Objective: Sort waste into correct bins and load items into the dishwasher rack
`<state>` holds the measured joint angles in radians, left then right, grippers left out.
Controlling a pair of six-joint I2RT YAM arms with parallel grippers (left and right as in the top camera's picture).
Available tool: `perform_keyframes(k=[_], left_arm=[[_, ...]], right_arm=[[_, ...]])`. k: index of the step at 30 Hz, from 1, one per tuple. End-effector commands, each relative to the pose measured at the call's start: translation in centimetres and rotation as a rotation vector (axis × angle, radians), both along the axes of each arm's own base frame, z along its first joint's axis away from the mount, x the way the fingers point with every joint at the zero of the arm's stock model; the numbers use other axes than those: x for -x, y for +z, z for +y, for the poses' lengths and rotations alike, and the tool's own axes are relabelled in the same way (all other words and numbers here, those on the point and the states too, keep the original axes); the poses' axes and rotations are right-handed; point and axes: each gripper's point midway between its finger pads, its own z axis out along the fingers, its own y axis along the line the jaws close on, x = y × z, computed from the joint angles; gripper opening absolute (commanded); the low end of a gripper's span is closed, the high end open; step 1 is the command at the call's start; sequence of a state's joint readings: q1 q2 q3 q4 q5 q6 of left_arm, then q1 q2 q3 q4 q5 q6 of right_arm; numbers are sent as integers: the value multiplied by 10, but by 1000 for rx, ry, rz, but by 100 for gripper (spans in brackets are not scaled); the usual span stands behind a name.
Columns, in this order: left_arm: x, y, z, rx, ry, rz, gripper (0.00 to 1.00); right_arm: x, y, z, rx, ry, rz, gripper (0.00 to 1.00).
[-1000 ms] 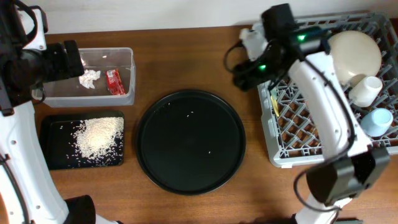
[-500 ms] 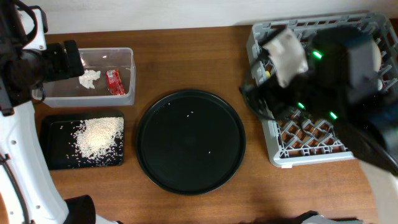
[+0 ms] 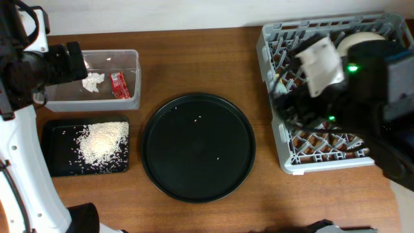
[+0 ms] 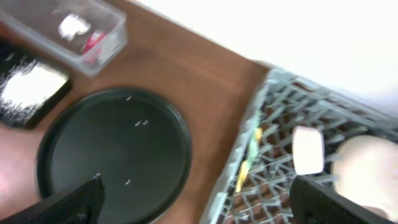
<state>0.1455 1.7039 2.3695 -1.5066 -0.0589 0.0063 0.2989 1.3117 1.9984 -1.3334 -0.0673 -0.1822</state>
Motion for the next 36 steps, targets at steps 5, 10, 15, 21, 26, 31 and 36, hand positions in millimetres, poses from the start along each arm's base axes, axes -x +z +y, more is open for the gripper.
perform_keyframes(k=[5,10,15,21,26,31,36], left_arm=[[2,5,2,4,9,-17,99],[2,5,2,4,9,-17,99],[2,5,2,4,9,-17,99],[2,5,2,4,9,-17,99],[2,5,2,4,9,-17,99],[2,5,2,4,9,-17,99],[2,5,2,4,9,-17,99]], right_arm=[[-3,-23,-62,-97,-178,-187,98],[4,-112,-77,-99,-230,-264,98],[24,-191,-72,-111,-206,-343,98],[44,-238,-67,-118,-185,-382,98],[48,-265,-69,-116,-194,-409,98],[42,-266,-70,-124,-195,-520,98],[39,-264,-70,-129,-193,-566,98]])
